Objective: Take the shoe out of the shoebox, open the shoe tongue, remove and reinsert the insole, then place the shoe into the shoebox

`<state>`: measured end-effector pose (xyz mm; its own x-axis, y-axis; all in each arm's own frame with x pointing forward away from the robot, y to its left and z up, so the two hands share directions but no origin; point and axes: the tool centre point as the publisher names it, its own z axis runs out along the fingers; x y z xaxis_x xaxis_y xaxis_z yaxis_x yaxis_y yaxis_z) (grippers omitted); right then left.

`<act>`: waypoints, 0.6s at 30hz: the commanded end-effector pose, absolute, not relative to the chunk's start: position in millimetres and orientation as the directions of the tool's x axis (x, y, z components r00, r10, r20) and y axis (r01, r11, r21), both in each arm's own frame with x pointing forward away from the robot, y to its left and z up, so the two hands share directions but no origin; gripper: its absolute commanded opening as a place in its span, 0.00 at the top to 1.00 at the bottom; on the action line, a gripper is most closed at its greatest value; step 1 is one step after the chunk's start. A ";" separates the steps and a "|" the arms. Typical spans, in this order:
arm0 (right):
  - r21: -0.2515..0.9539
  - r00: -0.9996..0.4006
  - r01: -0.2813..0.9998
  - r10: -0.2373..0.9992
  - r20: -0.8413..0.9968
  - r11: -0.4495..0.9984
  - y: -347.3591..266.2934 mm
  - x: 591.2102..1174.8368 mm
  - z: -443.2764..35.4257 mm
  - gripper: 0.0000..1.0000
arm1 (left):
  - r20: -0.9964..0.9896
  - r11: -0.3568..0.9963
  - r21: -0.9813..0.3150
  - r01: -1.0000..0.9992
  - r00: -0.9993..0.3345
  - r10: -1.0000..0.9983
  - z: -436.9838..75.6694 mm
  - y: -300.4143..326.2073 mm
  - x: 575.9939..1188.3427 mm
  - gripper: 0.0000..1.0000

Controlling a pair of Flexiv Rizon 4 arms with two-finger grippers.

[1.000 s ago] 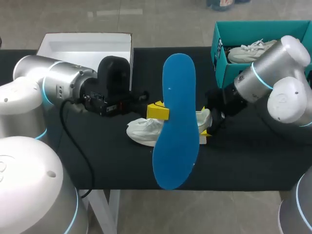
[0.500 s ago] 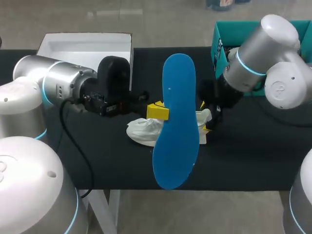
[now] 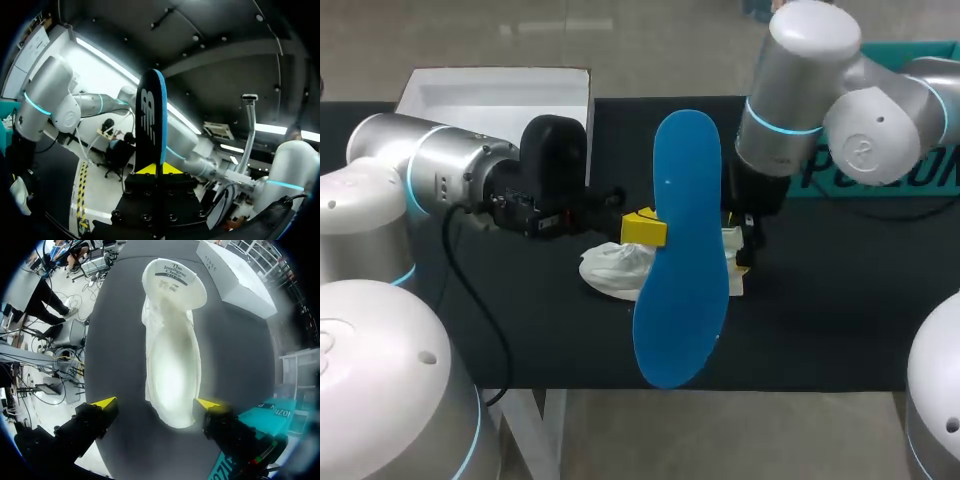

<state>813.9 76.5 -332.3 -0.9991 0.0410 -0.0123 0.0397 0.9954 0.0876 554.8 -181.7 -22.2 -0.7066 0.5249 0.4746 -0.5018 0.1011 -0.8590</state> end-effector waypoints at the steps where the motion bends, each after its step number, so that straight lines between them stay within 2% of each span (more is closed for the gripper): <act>1: -0.014 -0.996 0.084 0.085 0.022 0.996 77.4 818.8 -323.3 0.00 | 0.474 0.099 -0.859 -0.502 -0.706 0.526 -23.0 -182.2 554.8 1.00; 7: 0.018 -0.985 0.158 0.159 -0.060 0.987 74.8 820.4 -313.9 0.00 | 0.474 0.099 -0.859 -0.502 -0.706 0.526 -23.0 -182.2 554.8 1.00; 18: 0.049 -0.987 0.150 0.152 -0.047 0.987 78.3 818.8 -315.1 0.00 | 0.474 0.099 -0.859 -0.502 -0.706 0.526 -23.0 -182.2 554.8 1.00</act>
<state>820.2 81.8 -314.0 -0.9871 0.1530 -0.0462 0.1511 0.9876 0.0425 554.8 -181.6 -22.1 -0.7068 0.5245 0.4747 -0.5018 0.1012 -0.8590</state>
